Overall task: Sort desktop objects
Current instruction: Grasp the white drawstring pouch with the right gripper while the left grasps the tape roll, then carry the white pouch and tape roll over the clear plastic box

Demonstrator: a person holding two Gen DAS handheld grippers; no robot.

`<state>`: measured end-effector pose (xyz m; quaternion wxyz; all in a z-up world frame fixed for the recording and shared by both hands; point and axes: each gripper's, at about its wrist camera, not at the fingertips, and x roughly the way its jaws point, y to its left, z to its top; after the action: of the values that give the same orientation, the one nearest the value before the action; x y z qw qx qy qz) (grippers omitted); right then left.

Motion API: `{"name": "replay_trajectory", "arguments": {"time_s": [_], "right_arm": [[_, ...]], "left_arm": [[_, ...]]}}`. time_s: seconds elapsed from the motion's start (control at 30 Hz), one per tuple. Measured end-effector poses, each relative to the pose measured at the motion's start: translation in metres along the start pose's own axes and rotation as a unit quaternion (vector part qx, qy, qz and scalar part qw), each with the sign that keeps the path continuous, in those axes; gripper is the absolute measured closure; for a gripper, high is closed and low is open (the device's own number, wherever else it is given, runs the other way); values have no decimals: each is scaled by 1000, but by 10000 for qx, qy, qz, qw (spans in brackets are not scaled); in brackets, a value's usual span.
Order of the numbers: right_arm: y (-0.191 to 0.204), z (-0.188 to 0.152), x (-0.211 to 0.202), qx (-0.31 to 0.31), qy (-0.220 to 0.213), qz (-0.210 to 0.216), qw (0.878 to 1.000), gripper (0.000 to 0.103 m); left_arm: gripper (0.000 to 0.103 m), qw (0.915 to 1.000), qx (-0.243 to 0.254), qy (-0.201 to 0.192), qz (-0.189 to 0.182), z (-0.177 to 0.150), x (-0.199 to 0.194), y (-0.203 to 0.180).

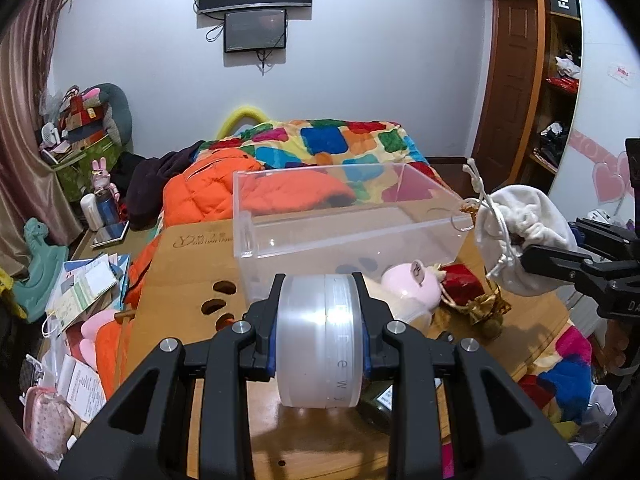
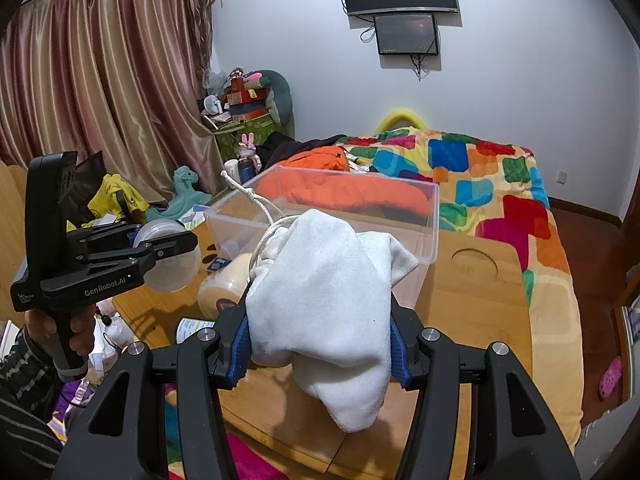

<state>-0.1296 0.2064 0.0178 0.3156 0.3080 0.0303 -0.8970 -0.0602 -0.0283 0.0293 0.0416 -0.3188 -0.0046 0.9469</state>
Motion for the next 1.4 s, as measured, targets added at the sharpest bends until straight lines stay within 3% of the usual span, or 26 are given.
{"name": "replay_trajectory", "arguments": {"time_s": [1.07, 1.4], "right_arm": [[-11, 95, 9, -382, -304, 14, 9988, 52], [-23, 106, 44, -455, 2, -10, 9990, 52]], "left_arm": [[74, 9990, 87, 82, -425, 82, 25, 14], [74, 9988, 31, 274, -397, 97, 51, 22]]}}
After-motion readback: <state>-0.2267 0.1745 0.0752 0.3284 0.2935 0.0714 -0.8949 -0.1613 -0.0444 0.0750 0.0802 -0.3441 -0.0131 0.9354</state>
